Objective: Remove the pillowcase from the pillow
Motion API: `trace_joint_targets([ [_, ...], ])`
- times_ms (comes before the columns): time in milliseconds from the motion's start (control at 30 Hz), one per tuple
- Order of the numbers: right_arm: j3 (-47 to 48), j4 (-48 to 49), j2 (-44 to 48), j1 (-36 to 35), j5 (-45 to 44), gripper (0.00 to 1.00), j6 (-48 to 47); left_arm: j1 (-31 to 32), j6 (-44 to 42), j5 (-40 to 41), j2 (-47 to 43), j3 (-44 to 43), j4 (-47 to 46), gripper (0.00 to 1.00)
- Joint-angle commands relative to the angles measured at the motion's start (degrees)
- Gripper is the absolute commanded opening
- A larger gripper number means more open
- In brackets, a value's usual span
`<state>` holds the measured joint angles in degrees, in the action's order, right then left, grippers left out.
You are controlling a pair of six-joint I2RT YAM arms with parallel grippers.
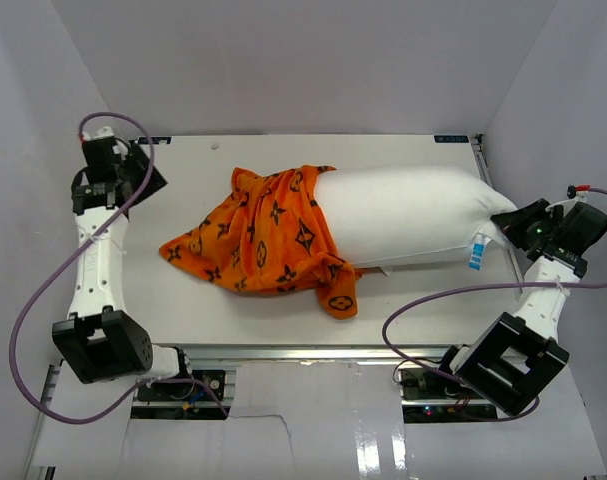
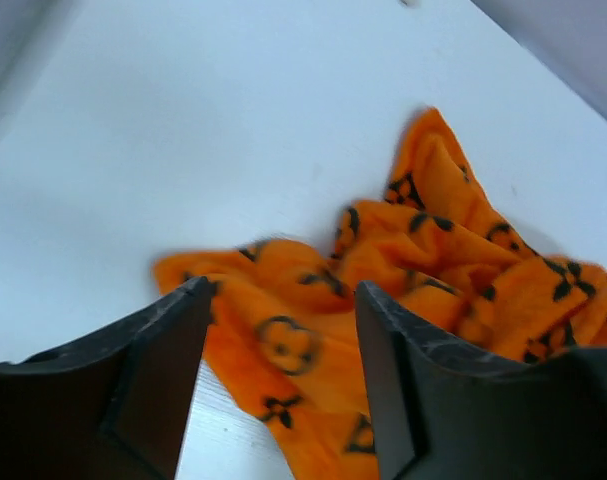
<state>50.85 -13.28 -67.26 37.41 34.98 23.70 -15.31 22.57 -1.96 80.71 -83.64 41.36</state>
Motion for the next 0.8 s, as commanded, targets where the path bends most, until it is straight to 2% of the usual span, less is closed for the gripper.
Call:
trace_joint_targets([
  [0, 0.92, 8.88, 2.75, -0.84, -3.08, 0.08, -0.50, 11.15, -4.64, -7.19, -9.30, 4.78, -1.54, 0.71],
  [33, 0.40, 9.06, 3.28, -1.45, -3.34, 0.08, -0.50, 14.14, -5.25, -7.97, -10.91, 8.28, -2.07, 0.73],
  [67, 0.30, 9.06, 3.80, -2.33, -3.69, 0.08, -0.50, 20.61, -4.82, -7.89, -12.31, 9.44, -2.43, 0.73],
  [233, 0.65, 8.10, 4.51, -3.22, -4.48, 0.08, -0.85, 34.18, -2.71, -8.77, -18.20, 14.36, -2.52, 0.74],
  [333, 0.48, 8.00, 5.39, -3.31, -5.01, 0.08, -0.68, 43.49, -0.77, -7.54, -18.22, 18.49, -3.48, 0.76],
  [400, 0.65, 7.57, 5.65, -3.31, -5.27, 0.08, -0.68, 46.24, 0.11, -3.33, -16.82, 20.17, -3.57, 0.77],
  [567, 0.39, 7.30, 7.06, -3.31, -5.19, 0.08, -0.85, 53.09, 3.44, 0.54, -12.87, 24.04, -4.27, 0.79],
  [767, 0.04, 7.39, 6.97, -3.39, -5.01, 0.08, -1.11, 60.65, 8.36, 13.19, -4.79, 25.36, -0.15, 0.79],
])
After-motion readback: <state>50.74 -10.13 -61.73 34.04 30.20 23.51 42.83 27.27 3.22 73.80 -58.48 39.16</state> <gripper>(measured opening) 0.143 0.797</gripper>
